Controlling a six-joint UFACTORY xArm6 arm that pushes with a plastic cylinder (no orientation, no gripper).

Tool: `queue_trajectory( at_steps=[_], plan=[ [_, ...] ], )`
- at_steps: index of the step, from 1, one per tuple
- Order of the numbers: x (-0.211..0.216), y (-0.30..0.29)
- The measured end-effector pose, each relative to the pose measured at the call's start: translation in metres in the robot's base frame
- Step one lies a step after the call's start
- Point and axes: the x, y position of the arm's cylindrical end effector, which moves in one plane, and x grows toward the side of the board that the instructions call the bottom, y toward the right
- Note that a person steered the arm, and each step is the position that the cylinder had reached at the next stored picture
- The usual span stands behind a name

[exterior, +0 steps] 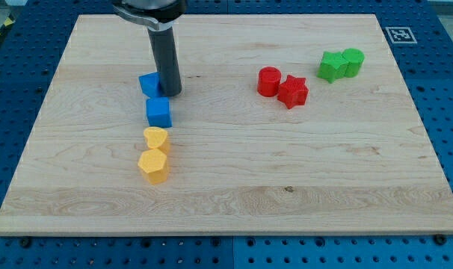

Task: Separate the red star from the red circle

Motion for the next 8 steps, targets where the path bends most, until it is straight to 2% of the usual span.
queue_trajectory(
  at_steps=[1, 3, 4, 5, 6, 7, 8],
  plan=[
    [0.000, 0.042],
    [0.010, 0.055],
    [0.053, 0.055],
    [0.061, 0.055],
    [0.058, 0.072],
    [0.046, 0.131],
    [0.045, 0.155]
  ],
)
